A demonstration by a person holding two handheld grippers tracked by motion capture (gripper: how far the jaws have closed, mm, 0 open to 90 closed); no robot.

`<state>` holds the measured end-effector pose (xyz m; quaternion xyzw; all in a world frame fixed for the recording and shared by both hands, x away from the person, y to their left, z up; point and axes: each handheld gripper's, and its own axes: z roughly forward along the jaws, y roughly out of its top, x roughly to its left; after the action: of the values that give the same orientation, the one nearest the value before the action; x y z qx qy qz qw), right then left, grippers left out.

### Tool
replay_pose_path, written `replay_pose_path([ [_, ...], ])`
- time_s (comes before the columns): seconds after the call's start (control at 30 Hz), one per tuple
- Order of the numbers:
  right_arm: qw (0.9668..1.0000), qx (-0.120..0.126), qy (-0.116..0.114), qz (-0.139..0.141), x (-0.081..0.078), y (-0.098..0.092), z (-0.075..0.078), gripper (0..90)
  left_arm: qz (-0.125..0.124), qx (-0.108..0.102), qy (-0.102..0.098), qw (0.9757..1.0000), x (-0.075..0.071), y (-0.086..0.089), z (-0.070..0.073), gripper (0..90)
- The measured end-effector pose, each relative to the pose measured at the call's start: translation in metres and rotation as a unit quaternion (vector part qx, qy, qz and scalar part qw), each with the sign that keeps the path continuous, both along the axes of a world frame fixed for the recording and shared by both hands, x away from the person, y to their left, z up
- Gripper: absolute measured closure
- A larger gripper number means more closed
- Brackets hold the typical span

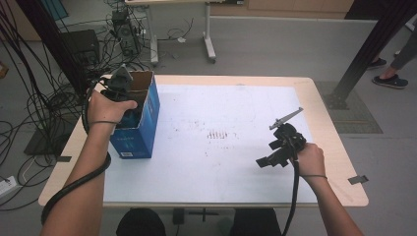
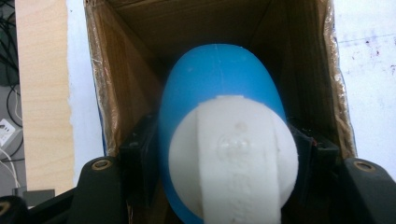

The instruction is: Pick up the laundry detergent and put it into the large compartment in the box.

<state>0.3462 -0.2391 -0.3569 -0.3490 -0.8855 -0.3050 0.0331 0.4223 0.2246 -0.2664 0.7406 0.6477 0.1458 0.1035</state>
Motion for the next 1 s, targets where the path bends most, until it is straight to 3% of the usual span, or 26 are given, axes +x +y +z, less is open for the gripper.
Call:
replay_pose_path([
  [0.27, 1.0, 0.001, -0.001, 0.001, 0.0, 0.001, 0.0, 3.4, 0.004, 0.0, 0.004, 1.0, 0.0, 0.002, -0.001, 33.9],
  [1.0, 1.0, 0.001, -0.003, 0.003, -0.001, 0.004, 0.002, 3.4, 0.007, -0.016, -0.02, 0.9996, -0.01, 0.005, 0.012, 28.5],
])
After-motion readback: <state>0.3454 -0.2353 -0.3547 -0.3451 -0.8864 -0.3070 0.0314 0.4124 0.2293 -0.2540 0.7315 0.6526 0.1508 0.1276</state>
